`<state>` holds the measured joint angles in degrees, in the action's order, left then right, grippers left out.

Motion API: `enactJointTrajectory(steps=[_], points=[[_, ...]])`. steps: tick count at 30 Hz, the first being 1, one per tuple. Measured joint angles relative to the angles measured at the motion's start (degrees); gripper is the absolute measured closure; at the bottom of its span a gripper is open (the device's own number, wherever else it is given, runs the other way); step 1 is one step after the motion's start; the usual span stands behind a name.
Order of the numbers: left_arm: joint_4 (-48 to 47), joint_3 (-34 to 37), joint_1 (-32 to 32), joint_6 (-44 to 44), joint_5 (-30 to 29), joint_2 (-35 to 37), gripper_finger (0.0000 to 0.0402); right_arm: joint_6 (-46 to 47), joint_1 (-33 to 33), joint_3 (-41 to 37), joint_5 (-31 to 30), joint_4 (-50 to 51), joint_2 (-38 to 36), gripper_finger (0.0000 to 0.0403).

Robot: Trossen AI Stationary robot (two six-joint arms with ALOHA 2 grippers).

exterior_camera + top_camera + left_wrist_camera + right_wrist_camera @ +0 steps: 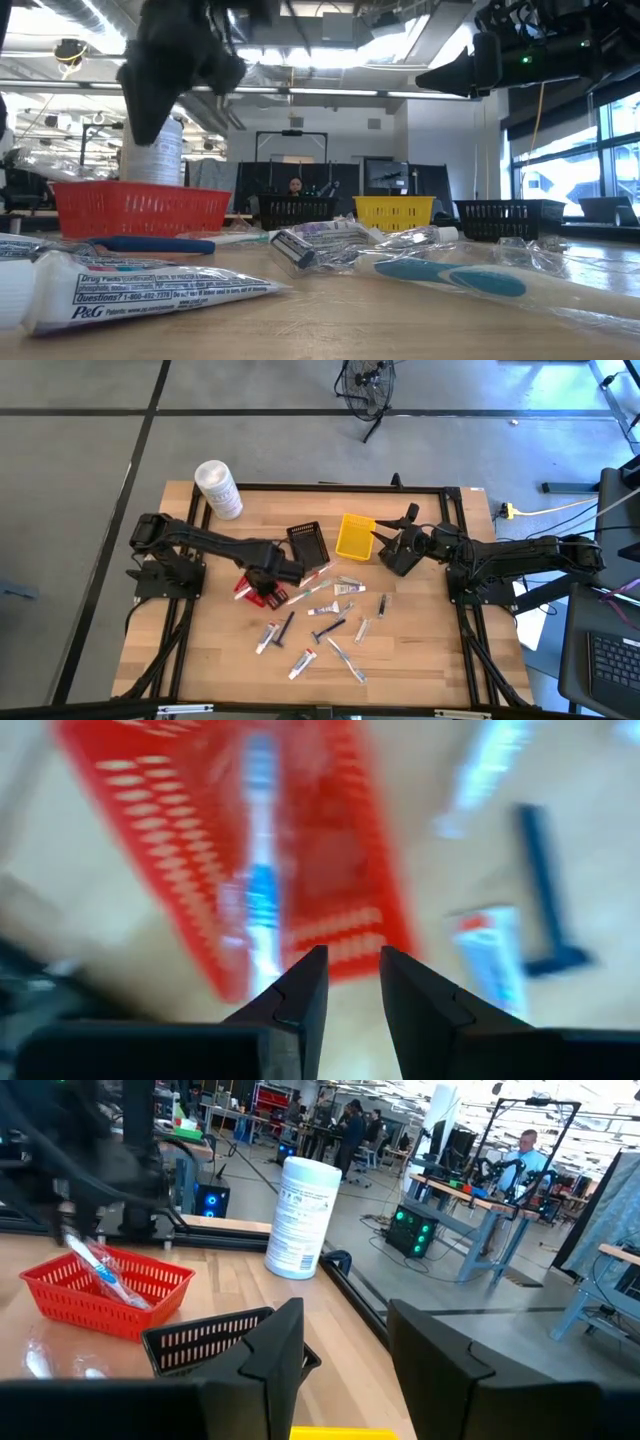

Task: Pick & Place Travel size toiletries
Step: Put the toothpaste into the left black bin

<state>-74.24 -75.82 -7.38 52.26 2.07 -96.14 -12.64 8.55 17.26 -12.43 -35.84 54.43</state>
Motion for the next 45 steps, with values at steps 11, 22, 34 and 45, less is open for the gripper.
enactJointTrajectory(steps=[11, 22, 34, 45], points=[[7.3, -1.2, -14.2, 15.7, -3.6, 0.0, 0.0311, 3.1, 0.0, 0.0, 0.0, 2.5, 0.0, 0.0254], [7.2, -1.2, -23.4, 27.5, -1.2, 0.0, 0.0304, -3.0, 0.0, 0.0, -0.2, -1.0, 0.0, 0.0254], [12.6, -1.2, -25.0, 31.9, -2.0, -4.2, 0.0303, -4.8, 0.1, 0.0, -0.2, -5.3, 0.0, 0.0254], [13.0, -1.1, -23.8, 27.3, 9.9, -14.4, 0.0303, -4.7, 1.4, 0.0, -0.2, -6.1, 0.0, 0.0254]])
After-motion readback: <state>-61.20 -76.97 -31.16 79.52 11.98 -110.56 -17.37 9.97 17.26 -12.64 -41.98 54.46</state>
